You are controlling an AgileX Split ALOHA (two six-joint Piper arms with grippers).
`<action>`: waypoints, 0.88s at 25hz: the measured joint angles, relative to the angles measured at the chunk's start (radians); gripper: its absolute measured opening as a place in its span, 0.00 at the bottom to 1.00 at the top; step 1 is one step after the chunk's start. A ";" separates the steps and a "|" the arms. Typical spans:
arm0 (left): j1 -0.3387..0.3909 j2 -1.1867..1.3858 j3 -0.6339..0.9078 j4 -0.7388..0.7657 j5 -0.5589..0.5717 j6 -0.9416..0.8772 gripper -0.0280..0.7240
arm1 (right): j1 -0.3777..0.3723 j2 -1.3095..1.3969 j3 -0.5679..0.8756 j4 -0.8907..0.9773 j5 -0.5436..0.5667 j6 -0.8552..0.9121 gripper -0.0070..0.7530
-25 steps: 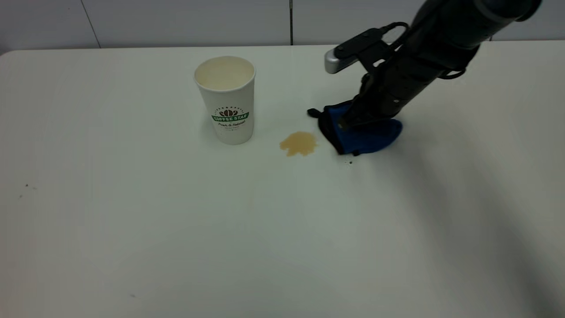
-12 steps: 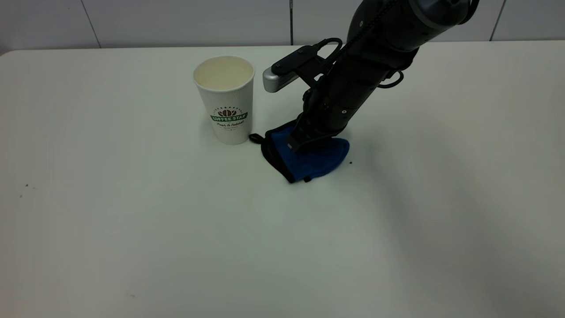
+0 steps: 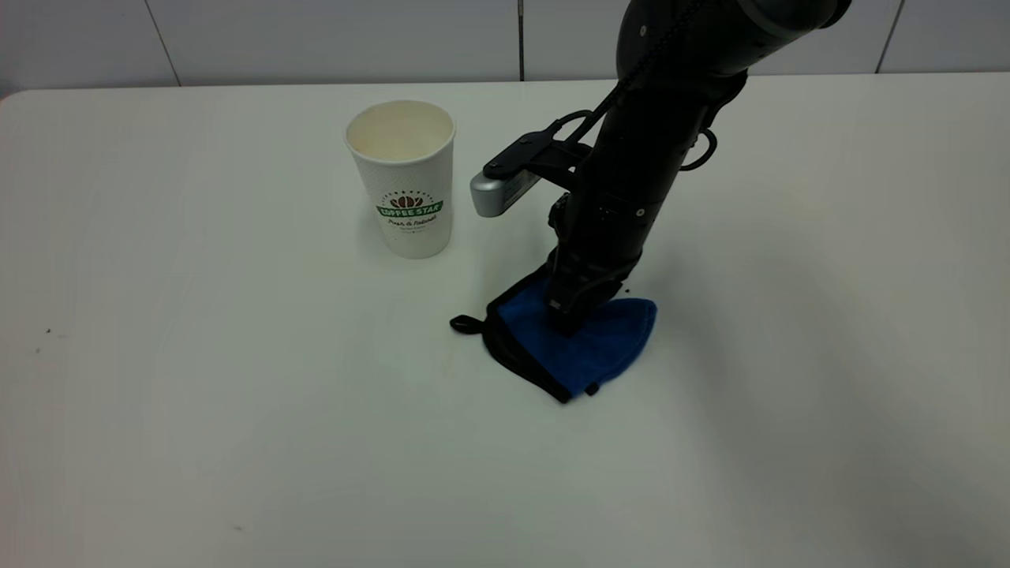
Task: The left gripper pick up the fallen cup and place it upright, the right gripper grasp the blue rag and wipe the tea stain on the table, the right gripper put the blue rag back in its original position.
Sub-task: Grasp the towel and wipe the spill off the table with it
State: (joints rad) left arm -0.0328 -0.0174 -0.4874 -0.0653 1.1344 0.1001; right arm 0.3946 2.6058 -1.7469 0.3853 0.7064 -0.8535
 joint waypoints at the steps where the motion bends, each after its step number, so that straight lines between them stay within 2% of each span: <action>1: 0.000 0.000 0.000 0.000 0.000 0.000 0.64 | -0.010 0.000 0.000 -0.022 0.020 0.027 0.07; 4: 0.000 0.000 0.000 0.000 0.000 0.000 0.64 | -0.061 -0.005 0.000 -0.092 0.052 0.138 0.07; 8: 0.000 0.000 0.000 0.000 0.000 0.000 0.64 | -0.172 -0.010 0.000 -0.180 0.051 0.329 0.07; 15: 0.000 0.000 0.000 0.000 0.000 0.000 0.64 | -0.369 -0.016 0.000 -0.301 -0.043 0.587 0.07; 18: 0.000 0.000 0.000 0.000 0.000 0.000 0.64 | -0.412 -0.016 0.000 -0.310 -0.068 0.656 0.08; 22: 0.000 0.000 0.000 0.000 0.000 0.000 0.64 | -0.418 -0.023 0.001 -0.302 -0.067 0.656 0.13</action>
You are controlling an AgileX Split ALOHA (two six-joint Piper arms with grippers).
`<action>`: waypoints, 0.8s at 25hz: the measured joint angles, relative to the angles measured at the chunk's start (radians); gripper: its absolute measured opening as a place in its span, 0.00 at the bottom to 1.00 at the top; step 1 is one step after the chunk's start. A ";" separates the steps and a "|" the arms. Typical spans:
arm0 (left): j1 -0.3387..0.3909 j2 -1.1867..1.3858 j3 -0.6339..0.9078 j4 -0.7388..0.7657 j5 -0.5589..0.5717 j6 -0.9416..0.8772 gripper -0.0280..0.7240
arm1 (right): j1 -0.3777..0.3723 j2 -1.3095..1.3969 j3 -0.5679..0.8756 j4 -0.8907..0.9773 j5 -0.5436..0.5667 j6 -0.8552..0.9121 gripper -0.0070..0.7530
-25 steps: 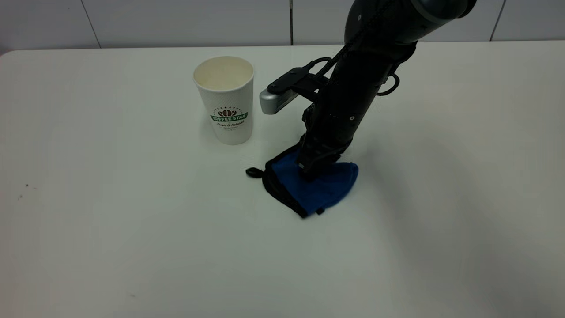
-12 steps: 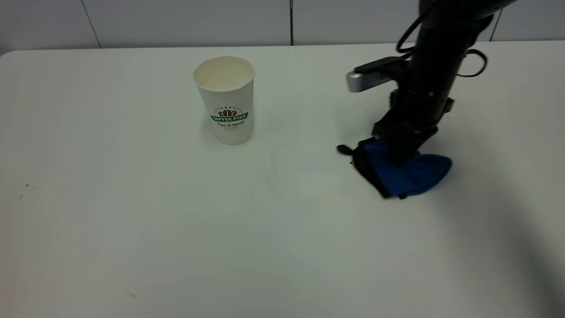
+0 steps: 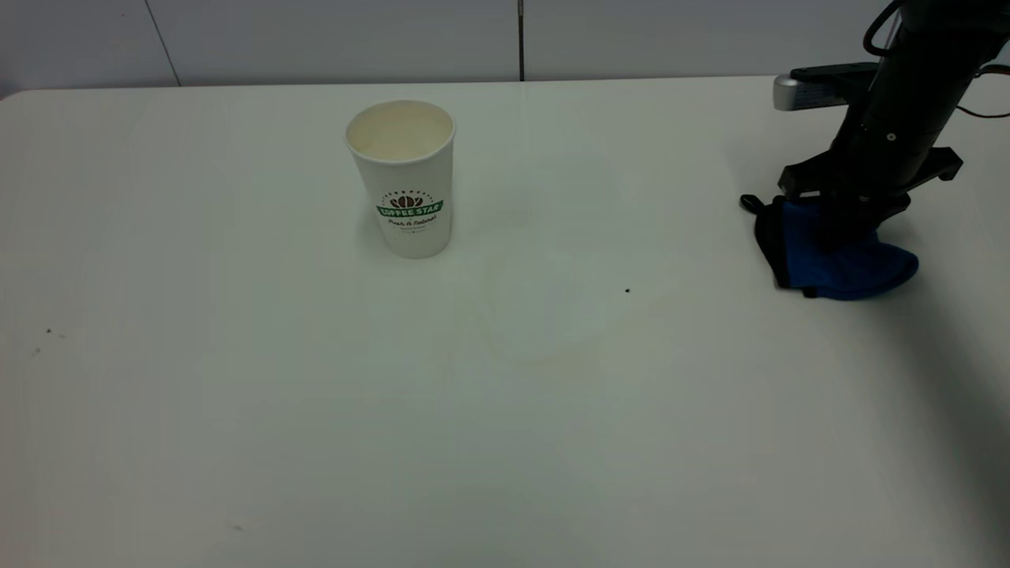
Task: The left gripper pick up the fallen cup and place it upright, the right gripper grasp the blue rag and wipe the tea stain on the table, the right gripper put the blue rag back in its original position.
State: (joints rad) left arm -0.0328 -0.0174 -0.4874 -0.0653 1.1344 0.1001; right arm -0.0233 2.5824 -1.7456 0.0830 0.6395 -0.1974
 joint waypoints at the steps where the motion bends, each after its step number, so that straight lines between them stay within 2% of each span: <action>1: 0.000 0.000 0.000 0.000 0.000 0.000 0.64 | -0.002 -0.004 0.002 0.010 0.000 -0.008 0.16; 4: 0.000 0.000 0.000 0.000 0.000 0.000 0.64 | -0.008 -0.016 0.008 0.047 0.006 -0.016 0.32; 6: 0.000 0.000 0.000 0.000 0.000 0.000 0.64 | -0.008 -0.035 0.013 0.050 0.038 -0.019 0.48; 9: 0.000 0.000 0.000 0.000 0.000 0.000 0.64 | -0.008 -0.119 0.020 0.057 0.133 0.003 0.69; 11: 0.000 0.000 0.000 0.000 0.000 0.000 0.64 | -0.007 -0.201 0.020 0.071 0.189 0.014 0.77; 14: 0.000 0.000 0.000 0.000 0.000 0.000 0.64 | -0.002 -0.348 0.020 0.081 0.270 0.016 0.80; 17: 0.000 0.000 0.000 0.000 0.000 0.000 0.64 | 0.005 -0.503 0.029 0.081 0.367 0.017 0.75; 20: 0.000 0.000 0.000 0.000 0.000 0.000 0.64 | 0.007 -0.688 0.113 0.075 0.410 0.018 0.70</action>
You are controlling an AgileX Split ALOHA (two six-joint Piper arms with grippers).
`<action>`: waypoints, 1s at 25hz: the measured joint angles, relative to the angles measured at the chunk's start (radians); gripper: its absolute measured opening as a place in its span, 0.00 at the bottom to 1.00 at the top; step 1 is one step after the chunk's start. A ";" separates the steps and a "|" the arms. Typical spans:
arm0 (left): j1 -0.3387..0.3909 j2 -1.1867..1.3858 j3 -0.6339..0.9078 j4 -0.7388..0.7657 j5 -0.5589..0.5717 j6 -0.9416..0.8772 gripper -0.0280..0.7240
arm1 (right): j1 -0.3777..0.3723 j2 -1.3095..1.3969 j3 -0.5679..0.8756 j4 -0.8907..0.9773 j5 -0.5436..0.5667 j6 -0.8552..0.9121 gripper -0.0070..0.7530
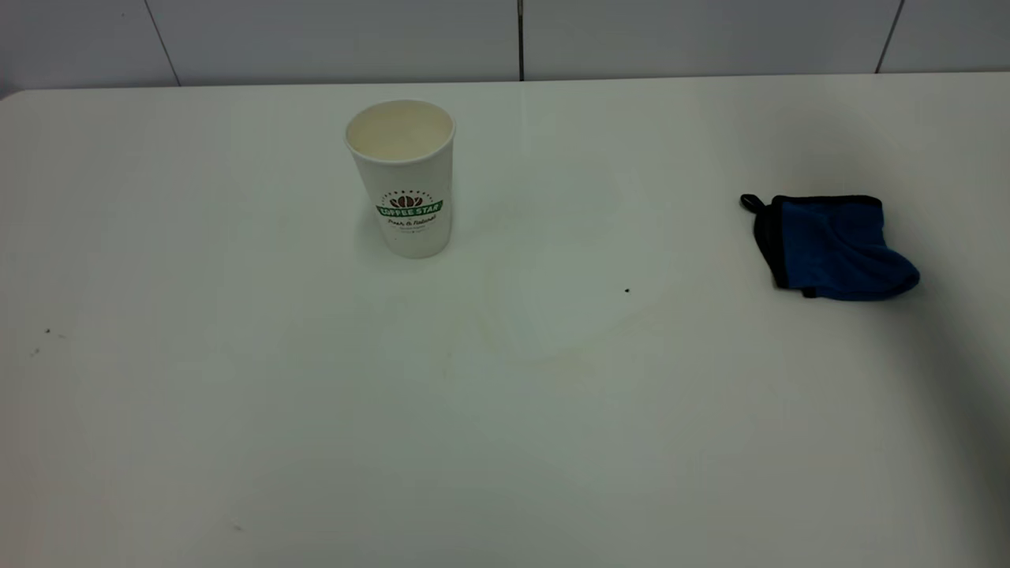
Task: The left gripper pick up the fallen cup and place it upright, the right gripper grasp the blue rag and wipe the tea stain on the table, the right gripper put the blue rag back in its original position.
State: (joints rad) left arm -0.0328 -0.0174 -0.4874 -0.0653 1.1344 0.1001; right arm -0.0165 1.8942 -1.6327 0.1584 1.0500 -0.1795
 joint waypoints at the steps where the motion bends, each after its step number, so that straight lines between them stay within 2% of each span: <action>1: 0.000 0.000 0.000 0.000 0.000 0.000 0.64 | 0.000 -0.071 0.037 -0.001 0.005 0.002 0.69; 5: 0.000 0.000 0.000 0.000 0.000 0.000 0.64 | -0.001 -0.337 0.256 -0.009 0.027 0.014 0.68; 13: 0.000 0.000 0.000 0.000 0.000 0.000 0.64 | -0.001 -0.847 0.799 -0.028 0.040 0.074 0.68; 16: 0.000 0.000 0.000 0.000 0.000 0.000 0.64 | -0.001 -1.034 0.953 -0.046 0.039 0.080 0.68; 21: 0.000 0.000 0.000 0.000 0.000 0.000 0.64 | -0.001 -1.287 1.096 -0.055 0.038 0.101 0.68; 25: 0.000 0.000 0.000 0.000 0.000 0.000 0.64 | -0.001 -1.404 1.145 -0.067 0.028 0.128 0.68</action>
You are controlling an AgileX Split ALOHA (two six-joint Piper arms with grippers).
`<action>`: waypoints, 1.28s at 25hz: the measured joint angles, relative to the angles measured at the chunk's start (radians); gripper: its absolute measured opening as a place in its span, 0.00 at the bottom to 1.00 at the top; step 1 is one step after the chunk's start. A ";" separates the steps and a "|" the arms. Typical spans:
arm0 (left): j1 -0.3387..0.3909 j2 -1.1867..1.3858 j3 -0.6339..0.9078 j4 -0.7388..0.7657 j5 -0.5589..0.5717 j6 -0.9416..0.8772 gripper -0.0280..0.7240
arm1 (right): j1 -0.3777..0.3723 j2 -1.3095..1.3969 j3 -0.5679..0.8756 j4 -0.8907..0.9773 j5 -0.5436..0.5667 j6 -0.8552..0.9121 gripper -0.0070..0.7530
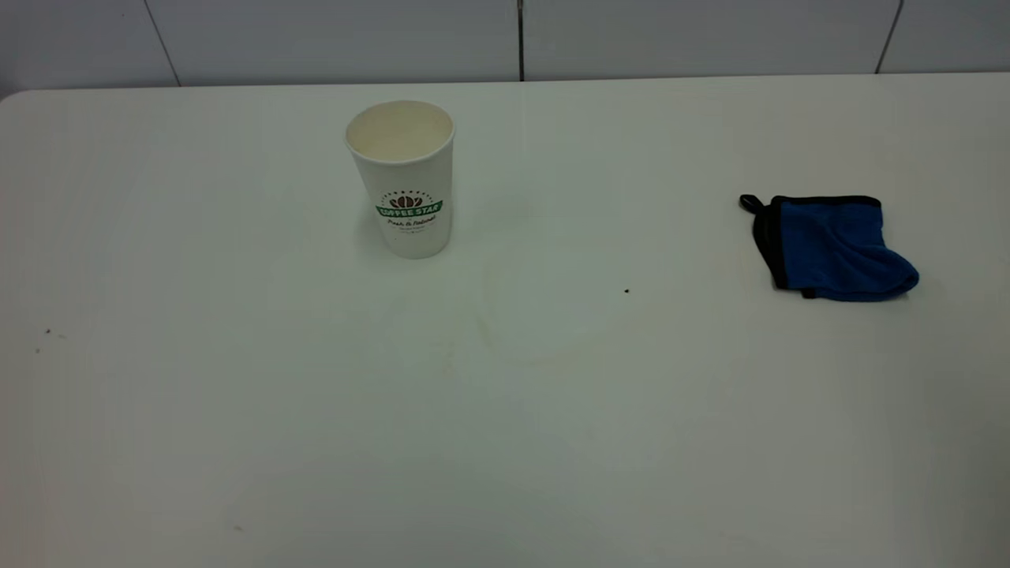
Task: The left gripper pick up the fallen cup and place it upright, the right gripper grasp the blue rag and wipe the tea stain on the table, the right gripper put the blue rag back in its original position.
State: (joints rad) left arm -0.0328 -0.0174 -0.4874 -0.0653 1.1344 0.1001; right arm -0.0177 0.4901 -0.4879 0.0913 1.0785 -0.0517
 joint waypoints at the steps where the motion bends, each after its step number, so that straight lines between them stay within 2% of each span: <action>1: 0.000 0.000 0.000 0.000 0.000 0.000 0.64 | 0.000 -0.020 0.000 -0.002 0.000 0.006 0.68; 20: 0.000 0.000 0.000 0.000 0.000 0.000 0.64 | 0.000 -0.497 0.022 0.020 0.029 0.032 0.68; 32: 0.000 0.000 0.000 0.000 0.000 0.000 0.64 | 0.000 -0.506 0.022 0.020 0.033 0.033 0.68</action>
State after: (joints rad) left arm -0.0328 -0.0174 -0.4874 -0.0653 1.1344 0.1001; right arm -0.0177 -0.0160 -0.4661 0.1116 1.1116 -0.0183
